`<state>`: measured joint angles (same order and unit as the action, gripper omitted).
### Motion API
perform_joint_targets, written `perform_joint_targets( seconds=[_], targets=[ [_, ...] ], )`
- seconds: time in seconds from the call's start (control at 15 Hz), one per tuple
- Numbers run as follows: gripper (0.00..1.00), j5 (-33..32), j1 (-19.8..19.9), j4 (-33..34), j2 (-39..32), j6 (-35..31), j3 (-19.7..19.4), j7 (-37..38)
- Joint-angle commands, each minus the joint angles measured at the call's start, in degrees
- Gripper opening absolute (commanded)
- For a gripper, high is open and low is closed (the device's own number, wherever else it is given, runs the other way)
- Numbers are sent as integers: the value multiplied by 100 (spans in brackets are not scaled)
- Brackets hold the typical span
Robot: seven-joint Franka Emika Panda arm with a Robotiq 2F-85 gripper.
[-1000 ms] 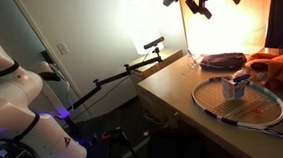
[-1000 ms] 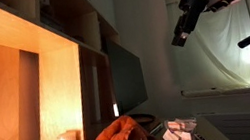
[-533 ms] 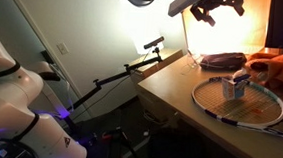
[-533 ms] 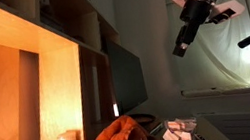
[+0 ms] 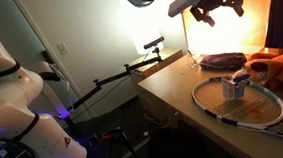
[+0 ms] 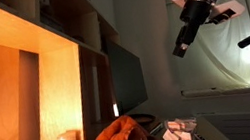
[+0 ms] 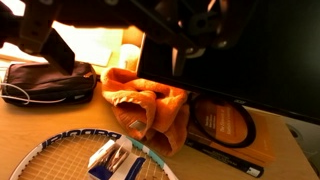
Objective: Drop the box on the racket onto the floor
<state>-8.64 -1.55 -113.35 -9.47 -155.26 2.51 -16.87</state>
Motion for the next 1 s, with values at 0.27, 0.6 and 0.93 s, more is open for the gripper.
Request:
perform_joint_targets(
  seconds=[0.27,0.6,0.93],
  targets=[
    [100,278,211,-543,-256,-502,98,-515],
    [100,198,370,-879,-501,-796,86,-539],
    [100,225,539,-1037,-735,-678,168,-744]
  ],
)
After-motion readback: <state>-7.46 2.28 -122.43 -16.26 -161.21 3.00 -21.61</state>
